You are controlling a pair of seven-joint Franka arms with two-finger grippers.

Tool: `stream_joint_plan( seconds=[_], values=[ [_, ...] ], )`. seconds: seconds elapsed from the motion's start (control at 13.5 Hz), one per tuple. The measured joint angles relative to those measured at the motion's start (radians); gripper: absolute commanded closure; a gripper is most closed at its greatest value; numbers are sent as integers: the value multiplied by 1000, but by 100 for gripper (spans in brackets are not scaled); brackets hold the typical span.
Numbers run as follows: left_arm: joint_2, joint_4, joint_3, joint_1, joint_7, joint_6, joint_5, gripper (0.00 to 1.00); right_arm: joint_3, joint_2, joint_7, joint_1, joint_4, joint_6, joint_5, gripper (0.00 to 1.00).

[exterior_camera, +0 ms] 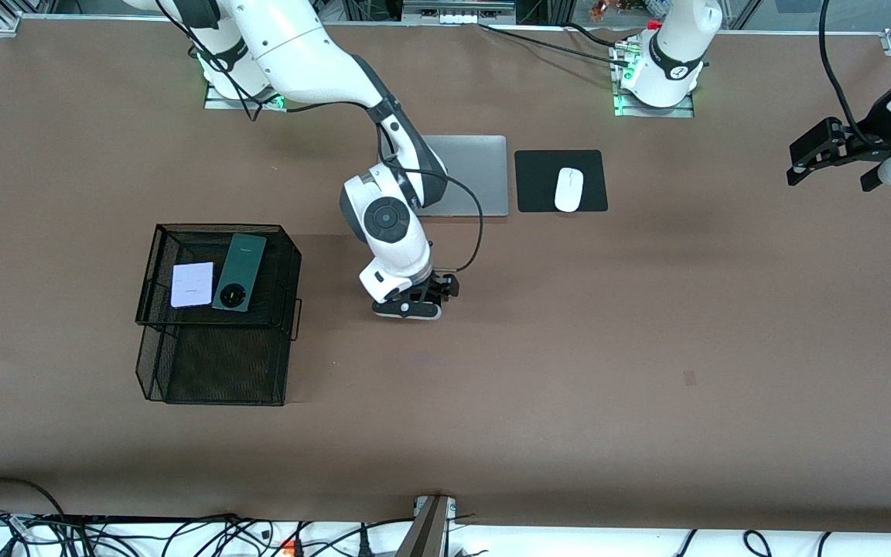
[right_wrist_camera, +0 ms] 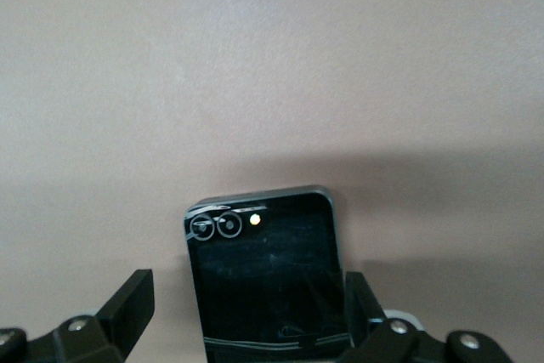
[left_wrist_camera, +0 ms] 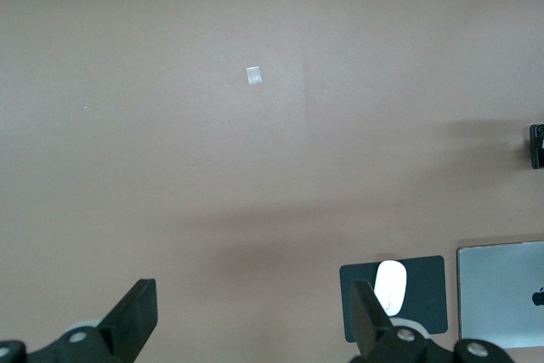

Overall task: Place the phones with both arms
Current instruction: 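Lift the black flip phone with the right gripper, then carry the flip phone with the right gripper over the mesh basket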

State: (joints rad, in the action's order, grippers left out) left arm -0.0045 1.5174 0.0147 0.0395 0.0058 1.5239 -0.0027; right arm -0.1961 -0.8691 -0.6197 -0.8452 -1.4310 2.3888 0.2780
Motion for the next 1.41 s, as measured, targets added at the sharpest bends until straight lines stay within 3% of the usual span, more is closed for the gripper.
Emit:
stream_joint_plan(
  seconds=[0.74,0.81,0.89,0.96,1.11,1.41],
  values=[
    [0,0,0,0,0,-1,0,0,-1,-1,74,-12,-33,-2,-36,1],
    [0,0,0,0,0,-1,0,0,-1,-1,74,-13,-35,-2,-42,6],
    [0,0,0,0,0,-1,0,0,-1,-1,74,-13,-37,-2,-47,29],
    [0,0,0,0,0,-2,0,0,-1,-1,74,-13,-39,-2,-48,59],
    [0,0,0,0,0,-3,0,0,-1,-1,77,-14,-39,-1,-49,99],
    [0,0,0,0,-1,-9,0,0,-32,6,77,-15,-21,-15,-50,100]
  ],
)
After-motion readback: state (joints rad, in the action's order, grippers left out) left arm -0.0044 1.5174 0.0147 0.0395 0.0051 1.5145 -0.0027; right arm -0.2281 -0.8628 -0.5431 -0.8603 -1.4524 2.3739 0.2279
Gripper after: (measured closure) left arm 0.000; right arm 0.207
